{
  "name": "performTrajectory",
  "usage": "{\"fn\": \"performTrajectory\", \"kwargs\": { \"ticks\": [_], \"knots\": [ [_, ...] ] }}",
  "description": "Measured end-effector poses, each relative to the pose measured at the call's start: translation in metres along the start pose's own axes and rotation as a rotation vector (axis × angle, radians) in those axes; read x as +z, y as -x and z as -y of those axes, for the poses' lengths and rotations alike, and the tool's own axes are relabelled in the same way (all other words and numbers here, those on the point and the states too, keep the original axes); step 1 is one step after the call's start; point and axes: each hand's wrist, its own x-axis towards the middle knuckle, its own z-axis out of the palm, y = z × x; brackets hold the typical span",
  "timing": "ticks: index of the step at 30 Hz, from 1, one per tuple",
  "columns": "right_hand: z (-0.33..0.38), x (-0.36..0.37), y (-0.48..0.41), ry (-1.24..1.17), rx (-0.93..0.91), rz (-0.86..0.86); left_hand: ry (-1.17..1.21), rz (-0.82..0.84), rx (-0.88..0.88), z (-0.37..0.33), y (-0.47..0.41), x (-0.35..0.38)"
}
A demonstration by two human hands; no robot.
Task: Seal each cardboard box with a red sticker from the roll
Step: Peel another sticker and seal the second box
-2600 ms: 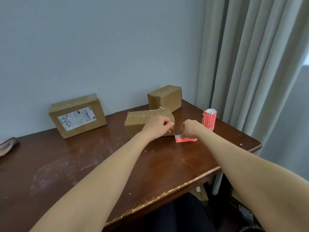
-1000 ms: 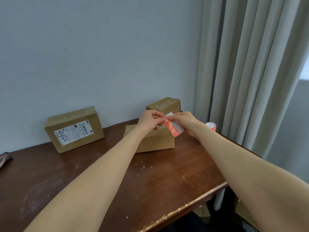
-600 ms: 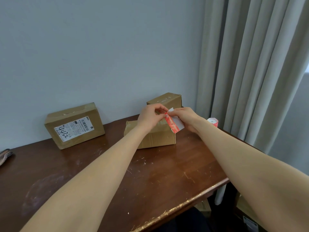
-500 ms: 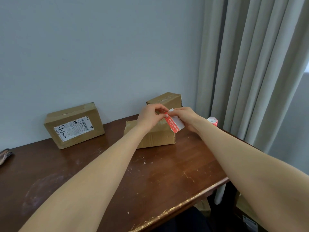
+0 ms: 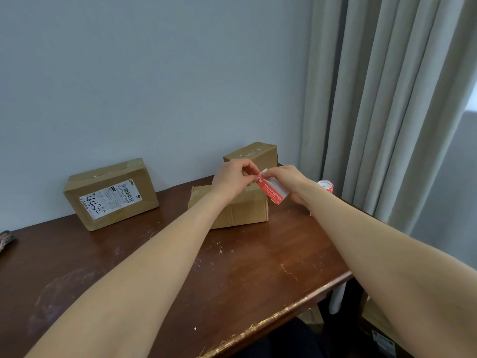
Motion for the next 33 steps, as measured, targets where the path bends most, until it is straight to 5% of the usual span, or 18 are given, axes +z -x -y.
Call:
{"fn": "performTrajectory", "kwargs": {
  "ticks": [24,33],
  "knots": [
    [-0.001,0.016,-0.008,-0.044,-0.006,-0.066,-0.135,0.029,0.004,0.011,0.002,-0.007],
    [-0.009,0.015,-0.015,-0.029,0.002,-0.116,-0.021,-0.002,-0.013,0.019,0.004,-0.011]
  ]
}}
